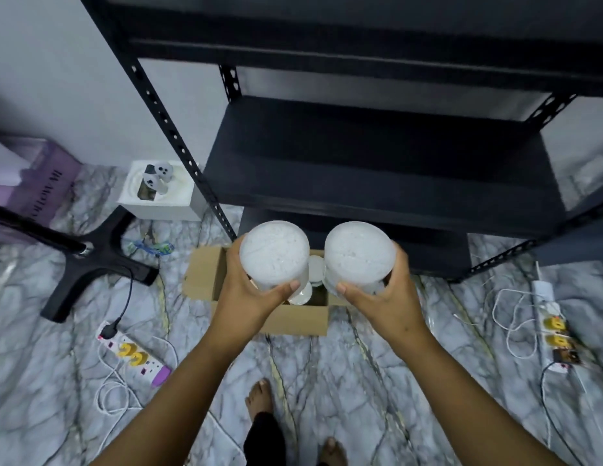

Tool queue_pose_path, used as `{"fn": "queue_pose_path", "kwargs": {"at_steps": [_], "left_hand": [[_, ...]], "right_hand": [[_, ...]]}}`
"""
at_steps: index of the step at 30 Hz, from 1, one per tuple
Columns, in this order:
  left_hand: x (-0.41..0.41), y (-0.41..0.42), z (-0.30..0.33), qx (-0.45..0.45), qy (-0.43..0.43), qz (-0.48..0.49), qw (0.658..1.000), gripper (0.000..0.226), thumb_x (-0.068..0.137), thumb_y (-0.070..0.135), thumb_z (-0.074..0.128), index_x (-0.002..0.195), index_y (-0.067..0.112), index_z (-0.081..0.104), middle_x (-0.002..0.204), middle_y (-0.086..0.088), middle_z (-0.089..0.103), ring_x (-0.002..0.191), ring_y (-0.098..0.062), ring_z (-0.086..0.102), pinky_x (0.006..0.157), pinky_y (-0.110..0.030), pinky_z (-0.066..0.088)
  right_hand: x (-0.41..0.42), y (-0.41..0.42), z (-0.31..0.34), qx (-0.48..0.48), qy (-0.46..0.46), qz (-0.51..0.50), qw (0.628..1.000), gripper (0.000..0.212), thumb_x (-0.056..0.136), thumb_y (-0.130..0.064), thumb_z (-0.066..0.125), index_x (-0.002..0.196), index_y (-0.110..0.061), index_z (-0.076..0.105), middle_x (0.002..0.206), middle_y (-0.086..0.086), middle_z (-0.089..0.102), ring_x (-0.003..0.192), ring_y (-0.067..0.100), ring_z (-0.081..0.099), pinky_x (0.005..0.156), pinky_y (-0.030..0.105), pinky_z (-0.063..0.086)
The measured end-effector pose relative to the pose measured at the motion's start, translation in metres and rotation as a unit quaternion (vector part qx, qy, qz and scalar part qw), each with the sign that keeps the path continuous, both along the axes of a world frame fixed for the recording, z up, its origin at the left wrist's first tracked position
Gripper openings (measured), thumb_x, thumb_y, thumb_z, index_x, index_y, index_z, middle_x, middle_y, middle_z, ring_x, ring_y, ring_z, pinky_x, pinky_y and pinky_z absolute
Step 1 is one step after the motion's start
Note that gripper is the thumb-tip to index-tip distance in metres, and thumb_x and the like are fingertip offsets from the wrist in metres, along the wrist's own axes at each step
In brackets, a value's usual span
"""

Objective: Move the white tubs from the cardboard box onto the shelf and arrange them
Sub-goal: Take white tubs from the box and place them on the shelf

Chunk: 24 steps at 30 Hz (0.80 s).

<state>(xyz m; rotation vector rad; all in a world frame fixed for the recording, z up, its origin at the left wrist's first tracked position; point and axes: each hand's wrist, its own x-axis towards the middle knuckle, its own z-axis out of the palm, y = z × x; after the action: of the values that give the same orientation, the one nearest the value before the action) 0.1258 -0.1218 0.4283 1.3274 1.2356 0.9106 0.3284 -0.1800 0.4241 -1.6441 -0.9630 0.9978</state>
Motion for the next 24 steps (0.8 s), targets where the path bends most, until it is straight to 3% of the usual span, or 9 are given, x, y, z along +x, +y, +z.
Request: {"fn": "queue_pose_path", "kwargs": {"at_steps": [3, 6, 8, 11, 14, 19, 22, 24], "left_hand": [[0.016, -0.012, 0.058, 0.01, -0.001, -0.016, 1.0, 0.081, 0.065, 0.023, 0.085, 0.117, 0.056, 0.032, 0.123, 0.031, 0.04, 0.117, 0.0, 0.048, 0.076, -0.022, 0.056], [0.033, -0.025, 0.109, 0.016, 0.0, -0.038, 0.999, 0.081, 0.064, 0.027, 0.084, 0.118, 0.055, 0.032, 0.125, 0.025, 0.041, 0.119, -0.007, 0.049, 0.076, -0.021, 0.056], [0.043, -0.031, 0.136, 0.015, 0.003, -0.048, 0.999, 0.084, 0.063, 0.031, 0.086, 0.125, 0.05, 0.032, 0.127, 0.026, 0.041, 0.12, -0.006, 0.049, 0.084, -0.028, 0.056], [0.057, -0.038, 0.17, 0.014, 0.002, -0.061, 0.998, 0.09, 0.065, 0.027, 0.085, 0.135, 0.039, 0.03, 0.125, 0.033, 0.041, 0.12, -0.001, 0.048, 0.092, -0.038, 0.054], [0.071, -0.044, 0.203, 0.021, -0.007, -0.073, 0.997, 0.086, 0.07, 0.017, 0.083, 0.135, 0.035, 0.03, 0.119, 0.037, 0.04, 0.114, 0.002, 0.05, 0.087, -0.031, 0.056], [0.086, -0.039, 0.237, 0.03, -0.006, -0.084, 0.996, 0.082, 0.073, 0.016, 0.081, 0.134, 0.035, 0.029, 0.117, 0.036, 0.037, 0.11, 0.001, 0.05, 0.076, -0.024, 0.057], [0.095, -0.026, 0.247, 0.027, -0.016, -0.085, 0.996, 0.082, 0.074, 0.012, 0.079, 0.135, 0.03, 0.027, 0.116, 0.03, 0.036, 0.104, 0.0, 0.049, 0.062, -0.01, 0.051], [0.102, -0.013, 0.251, 0.026, -0.022, -0.096, 0.995, 0.084, 0.074, 0.013, 0.08, 0.136, 0.031, 0.027, 0.117, 0.027, 0.038, 0.106, -0.001, 0.05, 0.062, -0.01, 0.051]], "right_hand": [[0.011, -0.015, 0.058, 0.007, 0.008, -0.007, 1.0, 0.09, 0.057, -0.042, 0.083, 0.129, -0.046, 0.028, 0.121, -0.032, 0.041, 0.113, -0.014, 0.043, 0.079, 0.008, 0.044], [0.023, -0.034, 0.104, 0.015, 0.01, -0.016, 1.0, 0.089, 0.064, -0.029, 0.086, 0.13, -0.045, 0.029, 0.124, -0.028, 0.042, 0.114, -0.006, 0.046, 0.08, 0.014, 0.047], [0.03, -0.045, 0.131, 0.021, 0.009, -0.023, 0.999, 0.089, 0.065, -0.026, 0.086, 0.13, -0.044, 0.03, 0.125, -0.026, 0.043, 0.115, -0.002, 0.048, 0.082, 0.016, 0.048], [0.039, -0.06, 0.165, 0.033, 0.011, -0.041, 0.999, 0.086, 0.066, -0.02, 0.086, 0.128, -0.043, 0.032, 0.123, -0.025, 0.044, 0.111, -0.006, 0.048, 0.075, 0.006, 0.047], [0.048, -0.071, 0.196, 0.037, 0.007, -0.056, 0.998, 0.085, 0.067, -0.018, 0.085, 0.128, -0.042, 0.031, 0.122, -0.021, 0.045, 0.108, -0.005, 0.049, 0.071, 0.002, 0.046], [0.063, -0.072, 0.228, 0.032, -0.007, -0.091, 0.995, 0.09, 0.065, -0.028, 0.087, 0.134, -0.04, 0.031, 0.129, -0.015, 0.046, 0.116, 0.006, 0.051, 0.084, 0.022, 0.051], [0.072, -0.06, 0.24, 0.037, -0.017, -0.105, 0.994, 0.088, 0.067, -0.026, 0.085, 0.134, -0.038, 0.03, 0.128, -0.012, 0.045, 0.117, 0.01, 0.049, 0.086, 0.023, 0.05], [0.078, -0.049, 0.245, 0.041, -0.028, -0.111, 0.993, 0.088, 0.066, -0.027, 0.085, 0.132, -0.041, 0.029, 0.129, -0.011, 0.045, 0.117, 0.012, 0.049, 0.088, 0.027, 0.051]]}}
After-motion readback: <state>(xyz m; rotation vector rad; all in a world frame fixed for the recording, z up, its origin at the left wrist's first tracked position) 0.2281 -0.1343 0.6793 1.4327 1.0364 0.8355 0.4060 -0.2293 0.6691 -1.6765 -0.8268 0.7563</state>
